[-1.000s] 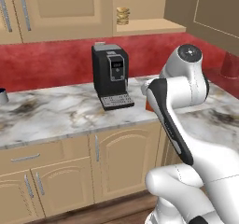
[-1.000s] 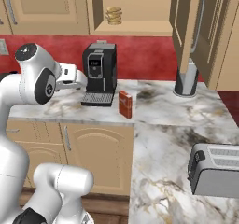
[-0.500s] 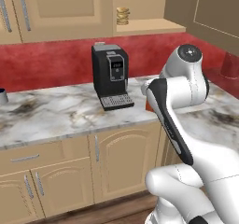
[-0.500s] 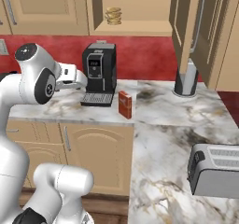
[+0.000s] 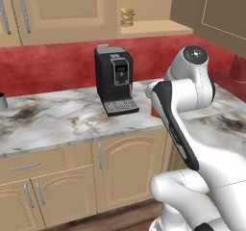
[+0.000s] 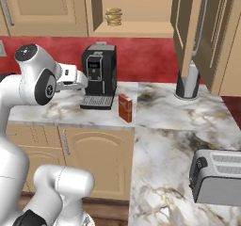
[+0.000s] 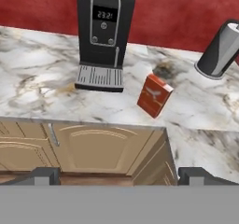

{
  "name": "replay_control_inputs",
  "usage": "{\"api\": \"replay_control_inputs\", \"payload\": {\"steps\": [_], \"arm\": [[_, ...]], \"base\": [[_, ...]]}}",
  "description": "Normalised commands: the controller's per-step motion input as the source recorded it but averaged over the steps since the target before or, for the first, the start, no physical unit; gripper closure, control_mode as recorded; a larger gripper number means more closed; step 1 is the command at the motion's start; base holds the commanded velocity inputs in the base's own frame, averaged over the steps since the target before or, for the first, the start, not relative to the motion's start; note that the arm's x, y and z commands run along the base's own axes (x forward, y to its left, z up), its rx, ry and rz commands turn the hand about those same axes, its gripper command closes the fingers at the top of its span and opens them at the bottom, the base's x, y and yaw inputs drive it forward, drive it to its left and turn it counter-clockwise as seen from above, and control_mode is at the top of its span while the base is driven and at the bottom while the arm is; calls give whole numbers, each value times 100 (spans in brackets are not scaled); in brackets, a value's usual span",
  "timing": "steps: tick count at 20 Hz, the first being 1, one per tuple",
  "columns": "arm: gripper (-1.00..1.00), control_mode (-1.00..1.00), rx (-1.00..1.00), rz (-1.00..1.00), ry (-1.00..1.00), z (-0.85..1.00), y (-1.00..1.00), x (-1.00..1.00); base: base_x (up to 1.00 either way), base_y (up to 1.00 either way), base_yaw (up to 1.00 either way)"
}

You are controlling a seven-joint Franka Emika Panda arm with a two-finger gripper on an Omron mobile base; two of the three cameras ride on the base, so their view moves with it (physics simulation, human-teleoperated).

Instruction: Pick the jam and cereal from the counter and place them in the cabinets closest to them.

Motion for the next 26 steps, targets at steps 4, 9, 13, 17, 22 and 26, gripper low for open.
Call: {"api": "replay_control_inputs", "payload": {"steps": [4,9,13,17,22,26], "arm": [[-100,100,0,0,0,0,0,0],[-100,100,0,0,0,0,0,0],[-100,100,0,0,0,0,0,0],[-100,100,0,0,0,0,0,0],[-100,100,0,0,0,0,0,0],[-100,100,0,0,0,0,0,0]], "base": [[40,-8,0],[37,-8,0],[38,-8,0],[37,-9,0],[38,-8,0],[39,-6,0]]}}
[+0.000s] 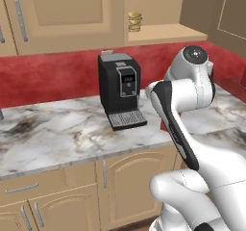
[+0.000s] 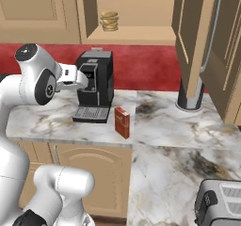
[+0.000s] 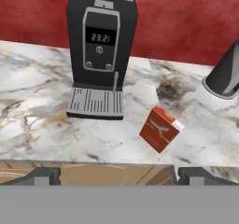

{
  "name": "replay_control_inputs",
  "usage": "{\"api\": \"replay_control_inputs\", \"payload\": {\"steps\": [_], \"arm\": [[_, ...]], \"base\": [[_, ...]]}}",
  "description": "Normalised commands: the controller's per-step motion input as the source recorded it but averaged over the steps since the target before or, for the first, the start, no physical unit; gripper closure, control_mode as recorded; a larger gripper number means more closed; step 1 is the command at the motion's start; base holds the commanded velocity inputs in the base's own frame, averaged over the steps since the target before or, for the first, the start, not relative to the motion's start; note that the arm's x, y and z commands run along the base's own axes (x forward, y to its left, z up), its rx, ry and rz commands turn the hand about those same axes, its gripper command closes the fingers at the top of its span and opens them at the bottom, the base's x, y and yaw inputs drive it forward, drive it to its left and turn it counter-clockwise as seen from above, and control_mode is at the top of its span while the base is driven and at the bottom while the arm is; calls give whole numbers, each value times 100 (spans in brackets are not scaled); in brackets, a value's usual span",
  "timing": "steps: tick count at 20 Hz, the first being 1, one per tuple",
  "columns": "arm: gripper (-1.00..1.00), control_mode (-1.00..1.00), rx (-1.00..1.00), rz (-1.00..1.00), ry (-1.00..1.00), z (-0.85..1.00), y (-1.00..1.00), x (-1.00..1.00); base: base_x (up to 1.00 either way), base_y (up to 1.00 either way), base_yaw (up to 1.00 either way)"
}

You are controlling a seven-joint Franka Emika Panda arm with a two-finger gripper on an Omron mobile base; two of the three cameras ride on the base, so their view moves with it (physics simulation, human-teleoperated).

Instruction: Pick the jam and cereal from the counter and place them in the cabinets closest to them.

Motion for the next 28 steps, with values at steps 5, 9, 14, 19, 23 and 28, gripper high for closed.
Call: {"api": "replay_control_inputs", "payload": {"steps": [5,9,14,19,23,28], "arm": [[-100,100,0,0,0,0,0,0],[-100,100,0,0,0,0,0,0],[-100,100,0,0,0,0,0,0],[-100,100,0,0,0,0,0,0],[-100,-100,0,0,0,0,0,0],[-100,-100,0,0,0,0,0,0]], "base": [[37,-7,0],[37,-6,0],[35,-4,0],[28,-6,0],[4,0,0],[0,0,0]]}}
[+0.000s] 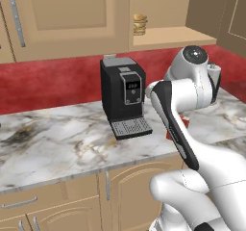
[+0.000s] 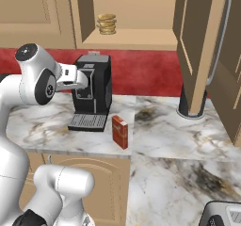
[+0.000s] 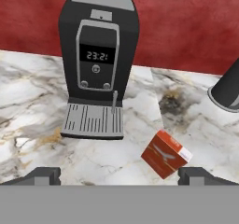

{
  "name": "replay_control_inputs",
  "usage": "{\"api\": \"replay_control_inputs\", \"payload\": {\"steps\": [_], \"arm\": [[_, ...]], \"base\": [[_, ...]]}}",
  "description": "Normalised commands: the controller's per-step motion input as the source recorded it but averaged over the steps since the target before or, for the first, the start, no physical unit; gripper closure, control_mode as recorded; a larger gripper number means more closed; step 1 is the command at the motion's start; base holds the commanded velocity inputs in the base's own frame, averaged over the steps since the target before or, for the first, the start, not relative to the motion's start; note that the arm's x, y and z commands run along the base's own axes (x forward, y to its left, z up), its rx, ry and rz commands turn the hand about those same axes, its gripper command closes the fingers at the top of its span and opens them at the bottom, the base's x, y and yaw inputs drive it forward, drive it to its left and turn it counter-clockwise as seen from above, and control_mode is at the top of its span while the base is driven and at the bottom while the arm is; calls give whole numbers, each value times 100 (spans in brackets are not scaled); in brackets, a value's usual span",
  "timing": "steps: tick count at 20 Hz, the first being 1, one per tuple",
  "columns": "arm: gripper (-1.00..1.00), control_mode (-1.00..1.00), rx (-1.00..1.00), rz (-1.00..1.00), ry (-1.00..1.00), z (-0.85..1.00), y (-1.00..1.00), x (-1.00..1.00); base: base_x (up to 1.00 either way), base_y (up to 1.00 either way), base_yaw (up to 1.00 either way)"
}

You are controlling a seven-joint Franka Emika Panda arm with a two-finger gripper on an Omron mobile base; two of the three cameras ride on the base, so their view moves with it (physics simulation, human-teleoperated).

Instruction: Pick the jam and cereal from the counter and place them in the cabinets closest to them.

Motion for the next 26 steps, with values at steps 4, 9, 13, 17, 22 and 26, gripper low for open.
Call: {"api": "replay_control_inputs", "payload": {"steps": [4,9,13,17,22,26], "arm": [[-100,-100,0,0,0,-1,0,0],[-100,-100,0,0,0,-8,-12,-1],[-100,-100,1,1,0,-17,-34,-3],[-100,-100,0,1,2,-19,-35,0],[-100,-100,0,0,3,-24,-36,0],[-100,-100,0,0,3,-24,-35,-3]], "base": [[0,0,0],[0,0,0],[0,0,0],[0,0,0],[0,0,0],[0,0,0]]}}
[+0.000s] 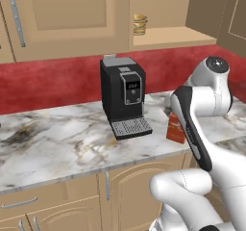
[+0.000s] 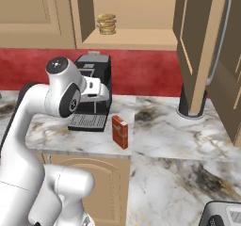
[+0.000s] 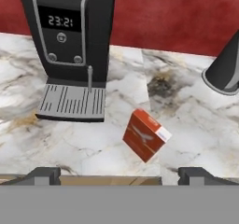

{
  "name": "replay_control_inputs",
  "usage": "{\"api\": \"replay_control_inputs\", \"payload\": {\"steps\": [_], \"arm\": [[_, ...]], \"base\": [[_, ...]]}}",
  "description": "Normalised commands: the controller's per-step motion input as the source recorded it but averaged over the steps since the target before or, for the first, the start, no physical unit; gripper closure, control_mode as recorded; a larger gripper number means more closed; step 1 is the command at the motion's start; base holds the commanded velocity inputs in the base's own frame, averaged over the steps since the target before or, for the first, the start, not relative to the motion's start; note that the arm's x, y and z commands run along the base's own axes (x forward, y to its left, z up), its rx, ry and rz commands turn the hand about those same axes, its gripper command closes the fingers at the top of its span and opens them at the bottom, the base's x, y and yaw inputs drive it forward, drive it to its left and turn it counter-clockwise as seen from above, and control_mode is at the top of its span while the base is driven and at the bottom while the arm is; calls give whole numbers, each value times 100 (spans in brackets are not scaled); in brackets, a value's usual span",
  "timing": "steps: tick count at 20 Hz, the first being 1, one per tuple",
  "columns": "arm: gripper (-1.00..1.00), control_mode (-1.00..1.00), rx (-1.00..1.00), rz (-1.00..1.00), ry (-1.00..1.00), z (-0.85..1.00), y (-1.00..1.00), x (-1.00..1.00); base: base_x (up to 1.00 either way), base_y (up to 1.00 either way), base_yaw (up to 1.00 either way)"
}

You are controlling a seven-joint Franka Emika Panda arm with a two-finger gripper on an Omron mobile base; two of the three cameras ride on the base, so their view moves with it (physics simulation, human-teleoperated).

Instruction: Pick the jam and cereal from the counter and place them in the cabinets closest to them.

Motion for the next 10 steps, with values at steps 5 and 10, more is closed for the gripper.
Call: {"api": "replay_control_inputs", "payload": {"steps": [5,10], "arm": [[-100,-100,0,0,5,-24,-36,-3],[-100,-100,0,0,8,-29,-35,0]], "base": [[0,0,0],[0,0,0]]}}
